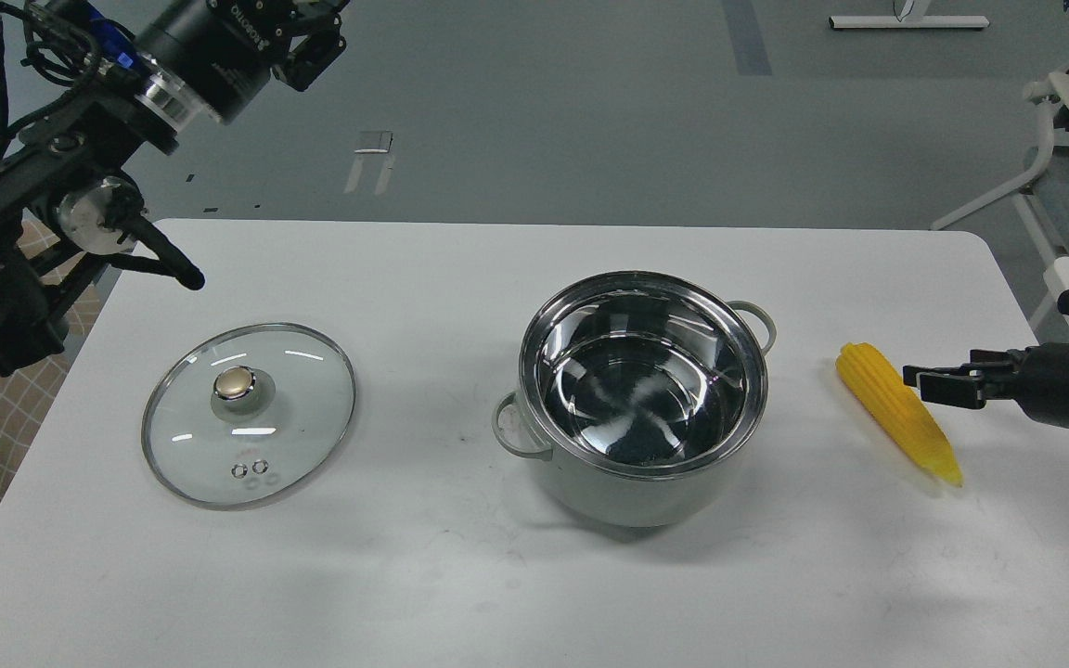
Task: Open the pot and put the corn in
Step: 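Lower the right gripper to the yellow corn cob and grasp it, then lift the corn cob and carry it over the open pot, then lower the corn cob into the pot and open the right gripper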
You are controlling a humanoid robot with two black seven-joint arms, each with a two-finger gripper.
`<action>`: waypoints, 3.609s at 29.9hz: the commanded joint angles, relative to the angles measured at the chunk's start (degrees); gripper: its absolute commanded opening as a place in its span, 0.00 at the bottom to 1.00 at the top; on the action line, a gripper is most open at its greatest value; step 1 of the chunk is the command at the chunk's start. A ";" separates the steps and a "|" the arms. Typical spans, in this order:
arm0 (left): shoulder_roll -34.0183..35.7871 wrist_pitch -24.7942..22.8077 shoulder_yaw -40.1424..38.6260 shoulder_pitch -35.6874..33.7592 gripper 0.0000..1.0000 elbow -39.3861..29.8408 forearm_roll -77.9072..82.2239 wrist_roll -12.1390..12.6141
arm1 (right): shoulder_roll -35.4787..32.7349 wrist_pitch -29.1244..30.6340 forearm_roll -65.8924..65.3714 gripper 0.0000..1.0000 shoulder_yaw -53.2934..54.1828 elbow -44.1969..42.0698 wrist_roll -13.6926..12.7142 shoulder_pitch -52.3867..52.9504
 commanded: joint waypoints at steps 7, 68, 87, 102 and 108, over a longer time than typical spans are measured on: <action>0.42 -1.08 -0.07 0.36 0.94 -2.00 0.00 0.01 | 5.09 -1.25 -0.12 0.86 -3.53 -3.15 -0.01 -0.53; -1.51 -0.46 -0.16 0.63 0.94 -2.08 0.00 0.01 | 19.95 2.79 4.80 0.69 -23.31 17.59 -0.01 30.93; -2.56 -0.11 -0.25 0.72 0.98 -1.47 0.26 0.01 | 18.37 -0.55 22.46 0.99 -14.44 9.78 -0.01 31.90; -9.41 -0.89 -0.25 2.03 0.98 5.82 0.00 5.68 | 19.59 0.15 61.82 1.00 9.63 -9.39 -0.01 19.70; -16.71 -5.79 -2.71 4.40 0.98 15.04 0.00 4.89 | 21.52 1.38 68.52 1.00 19.04 -8.69 -0.01 10.99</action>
